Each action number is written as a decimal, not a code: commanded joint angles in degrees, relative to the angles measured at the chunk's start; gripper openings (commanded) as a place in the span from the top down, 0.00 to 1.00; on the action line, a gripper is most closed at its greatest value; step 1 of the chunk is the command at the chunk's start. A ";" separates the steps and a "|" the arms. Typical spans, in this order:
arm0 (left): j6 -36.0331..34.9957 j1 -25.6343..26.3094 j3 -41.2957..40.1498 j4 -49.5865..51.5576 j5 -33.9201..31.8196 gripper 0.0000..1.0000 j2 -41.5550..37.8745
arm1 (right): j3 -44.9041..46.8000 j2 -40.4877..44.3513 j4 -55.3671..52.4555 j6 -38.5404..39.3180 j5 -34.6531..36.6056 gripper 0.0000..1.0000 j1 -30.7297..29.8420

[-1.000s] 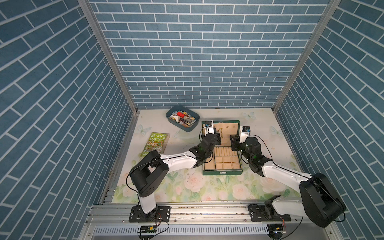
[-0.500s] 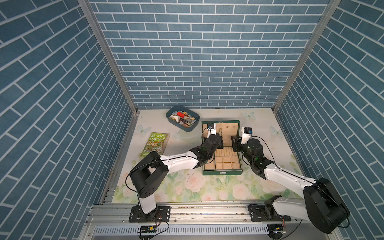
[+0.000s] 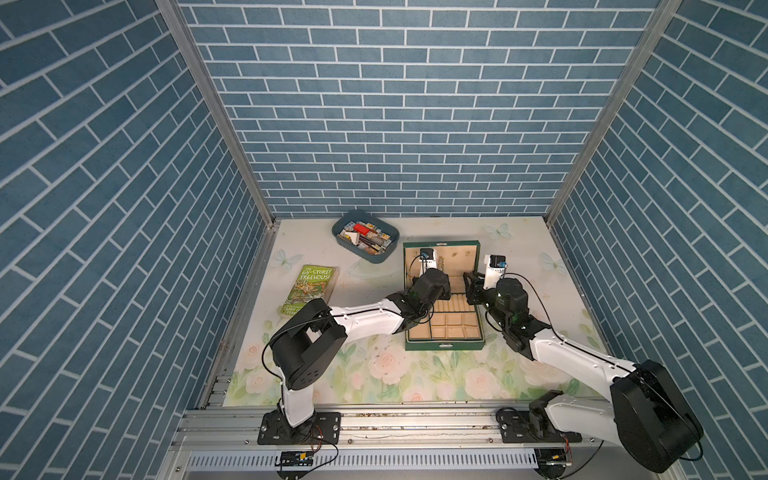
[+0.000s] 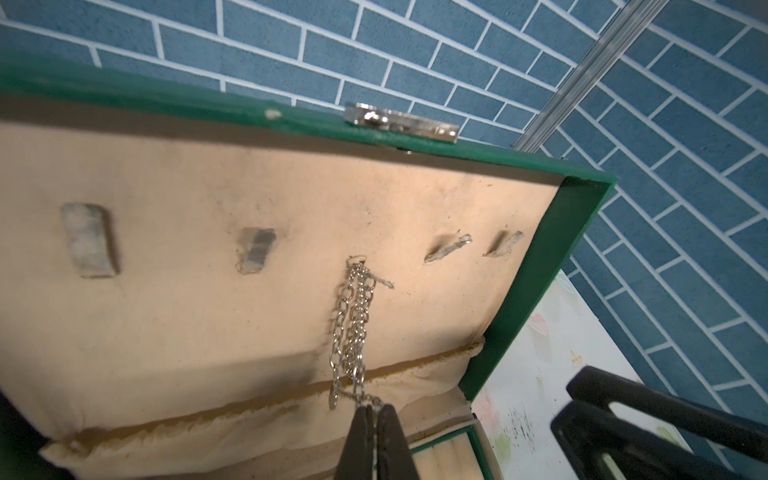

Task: Put jewelry chain into jewelry box
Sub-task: Hang the necklace on the jewelry box clasp.

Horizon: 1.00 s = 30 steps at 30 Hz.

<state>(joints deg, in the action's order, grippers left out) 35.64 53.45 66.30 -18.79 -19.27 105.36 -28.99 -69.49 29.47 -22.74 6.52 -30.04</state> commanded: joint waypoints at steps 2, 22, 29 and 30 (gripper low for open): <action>0.39 0.25 1.10 2.19 0.81 0.87 1.11 | 0.87 1.09 -0.29 -0.86 1.17 0.60 0.07; -0.92 0.34 -1.50 2.49 0.23 0.72 -5.58 | 0.89 1.94 -0.38 -0.70 1.31 0.59 0.07; -2.98 -2.01 -5.26 2.95 -2.48 0.54 -14.51 | 0.04 1.83 0.62 0.15 -1.74 0.58 0.12; -2.70 -3.31 -5.56 3.18 -2.08 0.53 -15.57 | -0.38 1.47 0.74 0.44 -3.15 0.58 0.09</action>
<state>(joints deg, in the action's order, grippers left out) 33.87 52.45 62.28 -16.58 -19.86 92.03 -28.73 -68.29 29.12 -22.72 5.78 -30.04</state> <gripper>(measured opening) 0.463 0.417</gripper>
